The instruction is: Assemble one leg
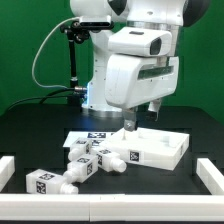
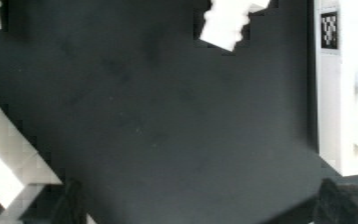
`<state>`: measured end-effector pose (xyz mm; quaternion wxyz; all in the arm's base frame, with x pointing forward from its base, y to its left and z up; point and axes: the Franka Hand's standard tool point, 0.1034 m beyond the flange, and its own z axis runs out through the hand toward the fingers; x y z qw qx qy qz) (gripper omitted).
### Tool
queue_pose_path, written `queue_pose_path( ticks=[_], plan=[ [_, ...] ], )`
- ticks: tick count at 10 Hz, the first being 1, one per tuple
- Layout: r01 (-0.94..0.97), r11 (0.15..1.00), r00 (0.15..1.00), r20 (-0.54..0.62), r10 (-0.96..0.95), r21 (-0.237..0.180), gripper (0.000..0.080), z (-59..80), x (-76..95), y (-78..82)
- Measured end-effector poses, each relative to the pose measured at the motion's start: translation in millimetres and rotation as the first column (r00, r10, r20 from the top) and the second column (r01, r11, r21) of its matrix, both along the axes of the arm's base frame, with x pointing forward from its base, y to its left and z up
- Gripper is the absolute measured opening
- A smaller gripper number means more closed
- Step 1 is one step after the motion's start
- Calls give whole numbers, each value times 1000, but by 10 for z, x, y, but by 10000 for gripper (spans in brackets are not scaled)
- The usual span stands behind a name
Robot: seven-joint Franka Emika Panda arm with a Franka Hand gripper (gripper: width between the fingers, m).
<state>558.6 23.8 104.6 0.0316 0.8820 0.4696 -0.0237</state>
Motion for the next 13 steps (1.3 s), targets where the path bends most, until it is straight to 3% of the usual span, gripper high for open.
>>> queue_pose_path(
  ticks=[7,8,9,10,11,12,13],
  plan=[
    [-16,1000,1000,3,16,-7,649,-10,-4,-8],
    [-51,999,998,39,51,6,649,-60,-56,-21],
    [-92,996,994,60,91,14,649,-148,-152,-115],
    [-108,994,993,40,108,15,649,-256,-241,-365],
    [-118,993,993,23,118,12,649,-273,-235,-597],
    [-110,994,994,27,110,10,649,-250,-200,-707],
    [-106,994,994,14,106,10,649,-242,-222,-718]
  ],
)
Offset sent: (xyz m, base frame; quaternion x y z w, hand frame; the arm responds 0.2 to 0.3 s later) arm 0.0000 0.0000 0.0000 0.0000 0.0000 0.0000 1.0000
